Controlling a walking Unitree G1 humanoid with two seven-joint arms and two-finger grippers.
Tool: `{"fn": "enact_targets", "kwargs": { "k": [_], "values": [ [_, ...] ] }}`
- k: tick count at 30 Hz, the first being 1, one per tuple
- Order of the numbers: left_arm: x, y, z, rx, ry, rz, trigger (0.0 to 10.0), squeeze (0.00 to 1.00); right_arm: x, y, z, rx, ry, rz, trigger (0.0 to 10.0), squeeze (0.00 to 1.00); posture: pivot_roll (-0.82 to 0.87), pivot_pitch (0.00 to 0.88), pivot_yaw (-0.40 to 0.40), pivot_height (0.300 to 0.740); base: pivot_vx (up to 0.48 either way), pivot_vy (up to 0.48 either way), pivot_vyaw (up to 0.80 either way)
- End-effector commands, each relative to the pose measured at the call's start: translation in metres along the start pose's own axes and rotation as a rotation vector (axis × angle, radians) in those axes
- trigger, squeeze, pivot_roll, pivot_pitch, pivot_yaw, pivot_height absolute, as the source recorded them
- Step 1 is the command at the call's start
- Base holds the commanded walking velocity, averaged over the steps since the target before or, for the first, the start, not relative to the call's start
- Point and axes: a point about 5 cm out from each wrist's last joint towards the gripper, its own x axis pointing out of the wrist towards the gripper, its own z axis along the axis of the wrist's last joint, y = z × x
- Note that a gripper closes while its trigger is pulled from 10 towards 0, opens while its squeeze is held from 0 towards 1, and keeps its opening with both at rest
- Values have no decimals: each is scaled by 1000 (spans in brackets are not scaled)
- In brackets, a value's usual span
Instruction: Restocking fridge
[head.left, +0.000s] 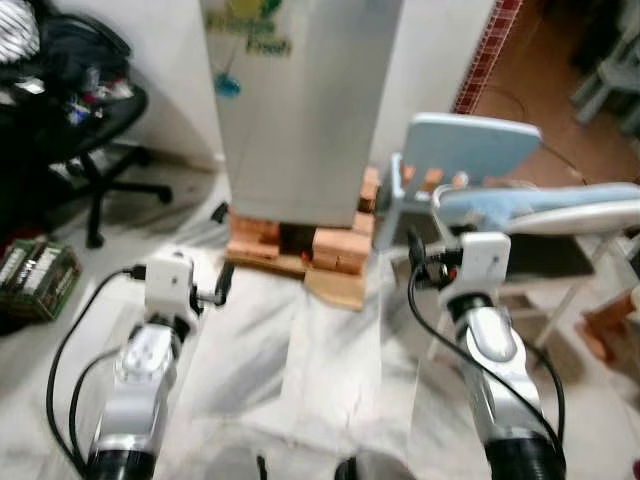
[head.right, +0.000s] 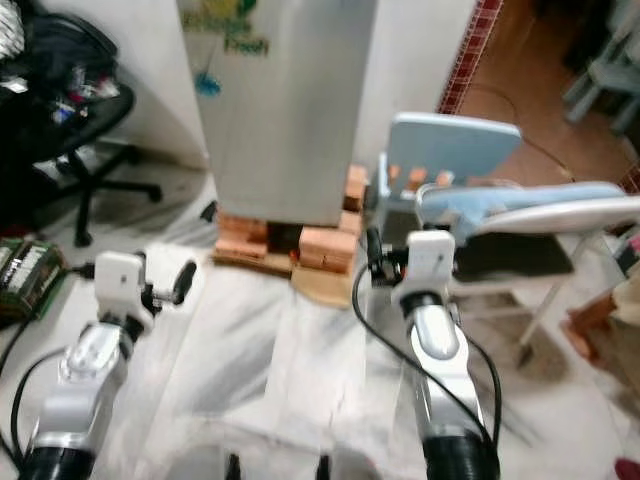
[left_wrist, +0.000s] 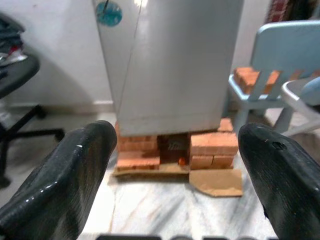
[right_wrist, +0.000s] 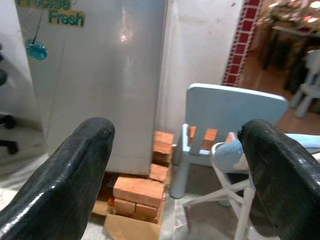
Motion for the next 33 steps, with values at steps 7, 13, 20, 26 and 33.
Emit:
{"fn": "enact_targets", "kwargs": {
  "k": [7, 13, 20, 26, 33],
  "values": [
    [-2, 3, 1, -19, -10, -7, 10000, 0, 3, 6, 6, 9, -22, 18, 10000, 0, 13, 54, -65, 740, 0, 469, -484],
    [-2, 2, 3, -16, -24, -28, 10000, 0, 4, 5, 6, 8, -21, 15, 10000, 0, 13, 49, -66, 740, 0, 436, 0],
    [-1, 2, 4, -22, -27, -30, 10000, 0, 7, 5, 6, 5, -25, 17, 10000, 0, 16, 42, -64, 740, 283, 387, 0],
    [0, 5, 6, -12, -41, -33, 10000, 0, 8, 6, 6, 2, -30, 18, 10000, 0, 18, 39, -65, 740, 291, 382, -467],
    [-1, 3, 5, -20, -39, -38, 10000, 0, 7, 8, 5, 4, -28, 20, 10000, 0, 17, 41, -66, 740, 343, 334, -79]
  ]
}}
